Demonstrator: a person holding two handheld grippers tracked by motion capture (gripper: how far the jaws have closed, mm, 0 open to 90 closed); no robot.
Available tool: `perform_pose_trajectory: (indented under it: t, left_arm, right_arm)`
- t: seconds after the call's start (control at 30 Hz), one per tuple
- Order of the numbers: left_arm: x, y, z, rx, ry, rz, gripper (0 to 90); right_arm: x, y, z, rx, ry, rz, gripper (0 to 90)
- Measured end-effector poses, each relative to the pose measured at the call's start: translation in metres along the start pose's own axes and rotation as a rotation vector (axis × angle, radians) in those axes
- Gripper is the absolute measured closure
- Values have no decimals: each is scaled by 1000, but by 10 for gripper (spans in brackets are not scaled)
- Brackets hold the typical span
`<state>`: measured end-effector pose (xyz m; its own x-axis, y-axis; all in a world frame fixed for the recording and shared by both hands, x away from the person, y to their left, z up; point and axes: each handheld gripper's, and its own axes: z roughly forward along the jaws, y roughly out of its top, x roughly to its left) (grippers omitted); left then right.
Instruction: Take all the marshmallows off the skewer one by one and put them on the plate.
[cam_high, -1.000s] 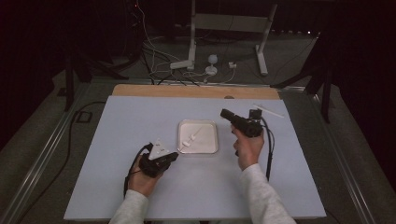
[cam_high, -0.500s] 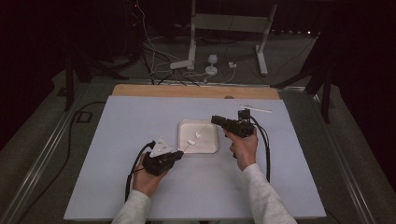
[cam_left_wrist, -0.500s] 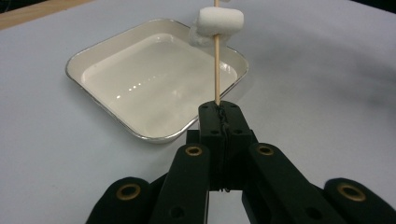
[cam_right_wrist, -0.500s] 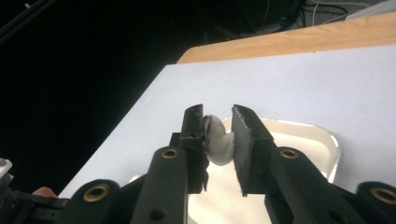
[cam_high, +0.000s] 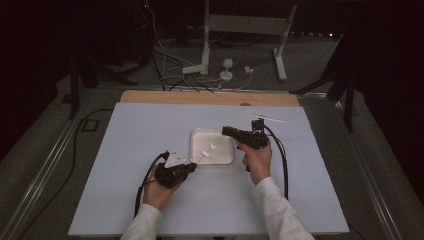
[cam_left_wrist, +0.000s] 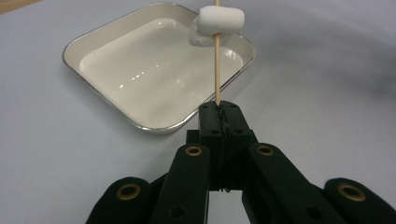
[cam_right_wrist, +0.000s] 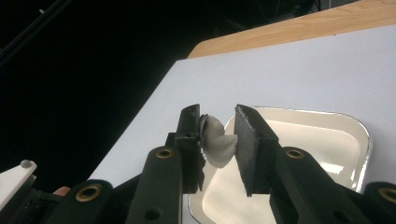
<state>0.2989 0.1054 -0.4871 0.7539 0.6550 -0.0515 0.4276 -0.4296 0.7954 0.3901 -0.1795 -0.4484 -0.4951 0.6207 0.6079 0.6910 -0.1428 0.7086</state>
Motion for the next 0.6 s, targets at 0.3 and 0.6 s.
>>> perform_pose_trajectory:
  t: [0.3,0.6]
  left_arm:
    - [4,-2,0,8,10,-34,900]
    - [10,-6,-2,18,8,-74,900]
  right_arm:
    - [-1,-8,8,57,13,3,665]
    - [-6,-18,15,88,-4,17,573]
